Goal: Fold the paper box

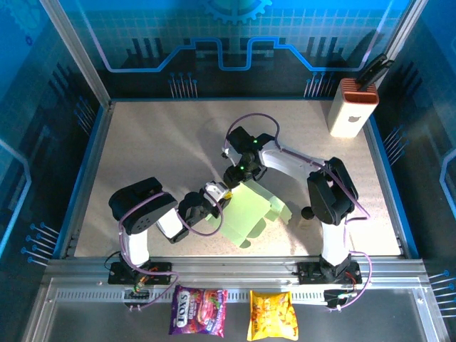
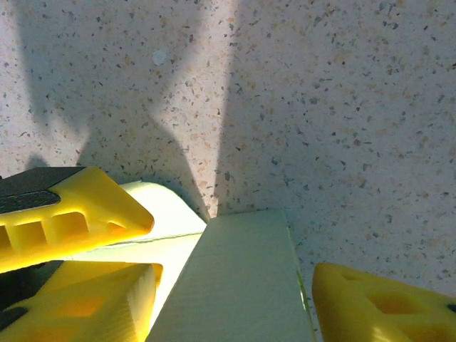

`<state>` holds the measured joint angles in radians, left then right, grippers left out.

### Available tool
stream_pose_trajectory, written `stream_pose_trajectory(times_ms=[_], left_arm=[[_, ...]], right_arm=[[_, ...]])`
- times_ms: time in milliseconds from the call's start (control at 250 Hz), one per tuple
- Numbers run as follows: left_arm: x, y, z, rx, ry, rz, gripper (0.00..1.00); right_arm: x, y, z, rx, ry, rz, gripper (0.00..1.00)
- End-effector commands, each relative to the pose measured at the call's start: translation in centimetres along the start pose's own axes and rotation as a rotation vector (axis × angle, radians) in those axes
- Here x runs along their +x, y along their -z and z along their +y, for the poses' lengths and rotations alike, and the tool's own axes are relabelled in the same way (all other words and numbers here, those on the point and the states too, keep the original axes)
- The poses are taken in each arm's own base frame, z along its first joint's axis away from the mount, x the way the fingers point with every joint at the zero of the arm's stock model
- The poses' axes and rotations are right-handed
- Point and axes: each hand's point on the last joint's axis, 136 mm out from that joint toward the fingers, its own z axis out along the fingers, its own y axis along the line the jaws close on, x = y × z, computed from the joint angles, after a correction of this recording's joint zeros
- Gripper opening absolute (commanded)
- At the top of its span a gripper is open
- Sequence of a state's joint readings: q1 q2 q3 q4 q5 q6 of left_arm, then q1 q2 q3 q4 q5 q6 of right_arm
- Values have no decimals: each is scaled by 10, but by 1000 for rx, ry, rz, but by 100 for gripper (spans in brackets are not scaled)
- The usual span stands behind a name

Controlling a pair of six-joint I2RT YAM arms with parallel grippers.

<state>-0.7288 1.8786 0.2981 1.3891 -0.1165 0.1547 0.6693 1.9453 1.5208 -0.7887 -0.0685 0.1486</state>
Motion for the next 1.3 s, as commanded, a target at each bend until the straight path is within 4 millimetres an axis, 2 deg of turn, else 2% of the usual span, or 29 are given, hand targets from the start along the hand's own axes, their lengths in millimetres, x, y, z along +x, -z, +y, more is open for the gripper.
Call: stream_pose_trajectory(times_ms=[0,452,559,711,791,991,1067,1151,1207,1299], left_arm=[[0,-1,1,-8,18,-4,31],[0,-2,2,-10,10,-4,31],[-7,1,4,-20,11,-22,31],[-28,11,11,-43,29,-81,34],[-38,20,21,-70,79,-111,36],[-58,49,67,-185,323,-180,43],[-61,56,87,-250,434,-153,45],[-58,64,106,-335,545,-33,49],[-59,74,120,-404,594,39,50],[-66,92,138,-444,664,56,50]], right_arm=[[-3,-3,7,6,17,7,56],[-3,-1,10,72,51,-3,36],[-5,2,9,91,67,-12,33],[-12,9,7,121,111,-23,30],[-13,11,6,127,149,-18,29],[-19,15,12,102,307,-7,27],[-21,18,20,70,397,-2,27],[-21,18,30,47,516,8,28],[-23,16,34,47,582,13,28],[-31,13,38,60,667,16,29]])
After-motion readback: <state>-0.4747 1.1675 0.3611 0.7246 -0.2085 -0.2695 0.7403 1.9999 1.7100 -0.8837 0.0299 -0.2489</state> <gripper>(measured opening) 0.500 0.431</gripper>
